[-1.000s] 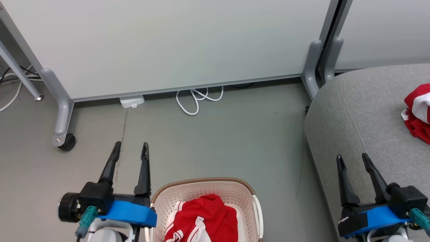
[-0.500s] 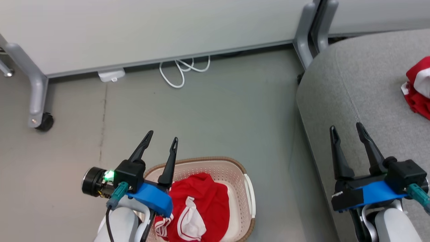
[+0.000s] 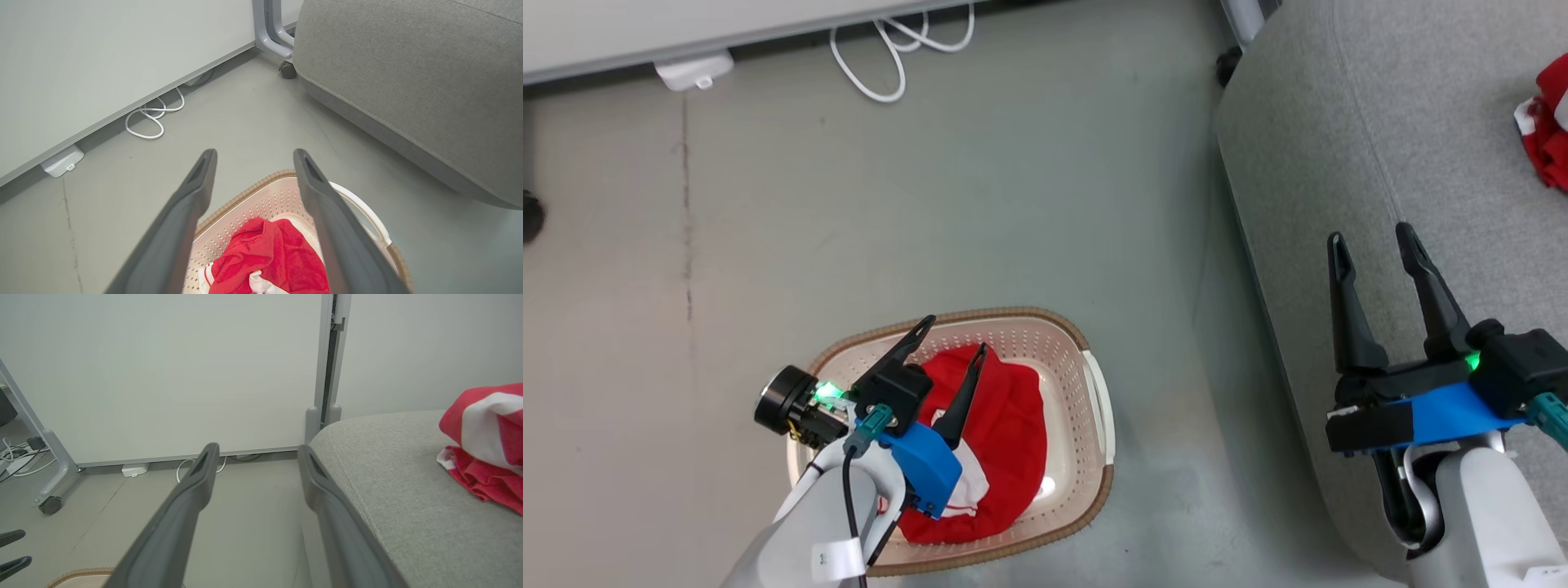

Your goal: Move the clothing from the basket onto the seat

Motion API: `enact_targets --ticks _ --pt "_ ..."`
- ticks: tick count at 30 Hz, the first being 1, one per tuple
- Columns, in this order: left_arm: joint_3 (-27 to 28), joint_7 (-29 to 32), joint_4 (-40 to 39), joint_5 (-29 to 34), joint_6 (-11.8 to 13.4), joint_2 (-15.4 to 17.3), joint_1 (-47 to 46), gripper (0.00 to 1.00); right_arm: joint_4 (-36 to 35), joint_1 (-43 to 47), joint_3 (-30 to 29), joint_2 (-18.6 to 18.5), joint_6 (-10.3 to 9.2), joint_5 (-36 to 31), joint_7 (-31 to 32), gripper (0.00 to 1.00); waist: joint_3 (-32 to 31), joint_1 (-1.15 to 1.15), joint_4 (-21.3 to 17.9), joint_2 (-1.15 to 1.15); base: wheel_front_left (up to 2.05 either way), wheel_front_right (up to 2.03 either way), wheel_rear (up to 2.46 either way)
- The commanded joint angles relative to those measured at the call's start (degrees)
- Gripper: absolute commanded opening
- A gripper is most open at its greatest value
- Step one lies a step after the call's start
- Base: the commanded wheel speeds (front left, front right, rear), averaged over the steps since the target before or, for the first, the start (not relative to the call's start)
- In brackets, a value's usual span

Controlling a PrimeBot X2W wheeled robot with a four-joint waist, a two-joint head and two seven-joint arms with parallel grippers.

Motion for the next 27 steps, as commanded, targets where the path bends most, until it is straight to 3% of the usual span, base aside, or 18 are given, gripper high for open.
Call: enact_targets --ticks 1,17,27 --pt "-1.46 -0.18 1.59 -0.42 -0.09 0.55 -2.13 1.0 -0.5 -1.59 0.13 0.07 0.01 0.08 -0.22 1.0 2.66 -0.01 -1.06 0.0 0.0 0.0 0.0" --pt "-20.23 0.7 22.87 -5.84 -0.08 -1.42 -13.11 1.0 -2.4 -6.96 0.37 -0.68 0.01 -0.27 -0.22 1.0 12.82 -0.01 -1.31 0.0 0.0 0.0 0.0" --pt "-27.72 4.63 29.6 -11.6 -0.08 -1.69 -16.56 1.0 -3.36 -9.04 0.3 -1.25 0.01 -0.59 -0.22 1.0 17.59 -0.01 -1.62 0.0 0.0 0.0 0.0"
